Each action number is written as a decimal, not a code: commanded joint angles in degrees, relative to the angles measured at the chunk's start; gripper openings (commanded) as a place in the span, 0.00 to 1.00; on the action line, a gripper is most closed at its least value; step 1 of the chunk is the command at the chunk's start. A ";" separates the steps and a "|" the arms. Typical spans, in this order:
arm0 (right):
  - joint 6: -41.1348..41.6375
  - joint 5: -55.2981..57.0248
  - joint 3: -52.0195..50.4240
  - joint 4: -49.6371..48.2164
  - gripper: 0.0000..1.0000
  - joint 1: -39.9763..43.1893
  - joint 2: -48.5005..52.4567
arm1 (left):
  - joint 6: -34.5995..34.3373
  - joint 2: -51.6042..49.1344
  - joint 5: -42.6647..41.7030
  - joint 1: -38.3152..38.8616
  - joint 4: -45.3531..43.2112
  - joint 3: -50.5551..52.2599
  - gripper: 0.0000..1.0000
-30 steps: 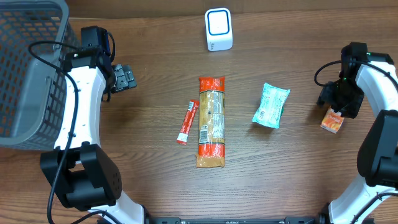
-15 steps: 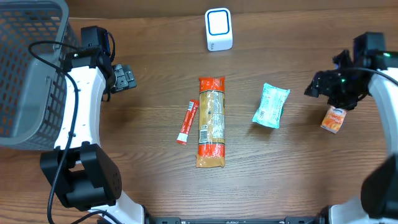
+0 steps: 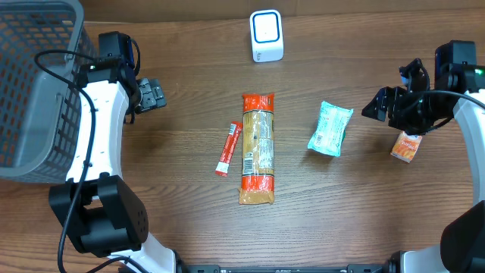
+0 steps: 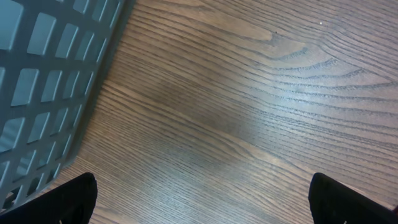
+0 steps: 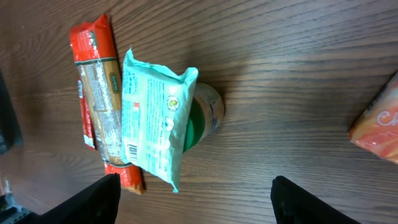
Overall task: Scan the item barcode
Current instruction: 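Move the right gripper left over the mint-green wet-wipe pack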
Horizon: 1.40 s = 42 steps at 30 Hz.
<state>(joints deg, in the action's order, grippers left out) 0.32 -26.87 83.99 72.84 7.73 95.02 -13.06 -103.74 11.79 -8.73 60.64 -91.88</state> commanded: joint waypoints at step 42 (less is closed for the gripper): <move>3.34 -15.89 -24.92 -40.98 0.73 -2.10 0.24 | 0.63 0.46 -0.28 -0.13 0.00 -1.01 1.00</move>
<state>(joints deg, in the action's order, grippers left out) 2.76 -40.34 59.66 32.95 5.87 95.11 -13.06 -103.74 11.79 -8.73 60.62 -91.88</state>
